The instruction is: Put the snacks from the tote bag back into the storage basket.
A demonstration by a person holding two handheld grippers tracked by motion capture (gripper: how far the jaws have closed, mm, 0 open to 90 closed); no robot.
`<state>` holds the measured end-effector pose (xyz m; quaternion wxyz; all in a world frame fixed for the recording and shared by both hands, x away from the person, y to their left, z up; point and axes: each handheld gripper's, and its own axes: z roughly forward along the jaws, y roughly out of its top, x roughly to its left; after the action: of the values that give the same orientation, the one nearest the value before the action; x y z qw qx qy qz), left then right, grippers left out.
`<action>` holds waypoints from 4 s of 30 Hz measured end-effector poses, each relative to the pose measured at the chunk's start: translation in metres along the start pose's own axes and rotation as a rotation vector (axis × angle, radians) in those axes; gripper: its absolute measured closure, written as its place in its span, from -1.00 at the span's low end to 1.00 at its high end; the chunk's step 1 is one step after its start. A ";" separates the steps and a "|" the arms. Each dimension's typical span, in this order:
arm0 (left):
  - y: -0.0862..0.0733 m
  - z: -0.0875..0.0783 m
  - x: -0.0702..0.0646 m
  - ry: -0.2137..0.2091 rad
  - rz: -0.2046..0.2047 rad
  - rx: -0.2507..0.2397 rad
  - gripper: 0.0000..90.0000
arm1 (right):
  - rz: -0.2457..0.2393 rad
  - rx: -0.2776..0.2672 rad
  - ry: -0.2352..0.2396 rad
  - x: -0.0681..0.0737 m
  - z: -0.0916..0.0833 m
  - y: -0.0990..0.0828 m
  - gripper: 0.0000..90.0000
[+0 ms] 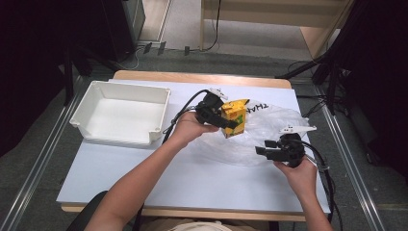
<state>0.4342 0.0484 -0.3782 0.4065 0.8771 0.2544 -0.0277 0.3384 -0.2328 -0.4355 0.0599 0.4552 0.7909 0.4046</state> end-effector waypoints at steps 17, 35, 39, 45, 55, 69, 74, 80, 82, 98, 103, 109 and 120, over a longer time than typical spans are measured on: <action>-0.014 -0.028 0.007 0.025 -0.025 -0.011 0.14 | -0.017 0.020 0.020 0.003 0.010 0.004 0.00; -0.027 -0.048 0.016 0.037 -0.053 -0.027 0.14 | -0.034 0.026 0.023 0.004 0.015 0.011 0.00; -0.029 -0.051 0.019 0.045 -0.057 -0.030 0.14 | -0.036 0.028 0.029 0.004 0.016 0.012 -0.01; -0.031 -0.056 0.023 0.050 -0.072 -0.028 0.14 | -0.047 0.034 0.030 0.004 0.018 0.012 -0.01; -0.032 -0.071 0.031 0.074 -0.086 -0.041 0.14 | -0.040 0.039 0.033 0.003 0.019 0.012 -0.02; -0.035 -0.080 0.036 0.073 -0.091 -0.027 0.14 | -0.043 0.038 0.029 0.004 0.018 0.012 -0.02; -0.035 -0.085 0.037 0.078 -0.090 -0.036 0.14 | -0.052 0.033 0.026 0.005 0.017 0.012 -0.02; -0.038 -0.095 0.043 0.100 -0.101 -0.043 0.14 | -0.058 0.034 0.024 0.005 0.017 0.012 -0.02; -0.038 -0.097 0.045 0.107 -0.101 -0.043 0.14 | -0.057 0.035 0.023 0.005 0.017 0.012 -0.02; -0.042 -0.113 0.055 0.140 -0.120 -0.059 0.14 | -0.051 0.034 0.022 0.005 0.016 0.012 -0.02; -0.044 -0.119 0.058 0.151 -0.125 -0.059 0.14 | -0.054 0.032 0.022 0.005 0.016 0.012 -0.02; -0.046 -0.125 0.060 0.156 -0.129 -0.057 0.14 | -0.050 0.034 0.022 0.005 0.016 0.012 -0.02; -0.049 -0.137 0.067 0.176 -0.140 -0.068 0.14 | -0.047 0.036 0.025 0.005 0.016 0.012 -0.02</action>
<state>0.4475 0.2033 -0.3380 0.4091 0.8420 0.3505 0.0296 0.3509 -0.2162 -0.4367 0.0514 0.4326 0.8092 0.3943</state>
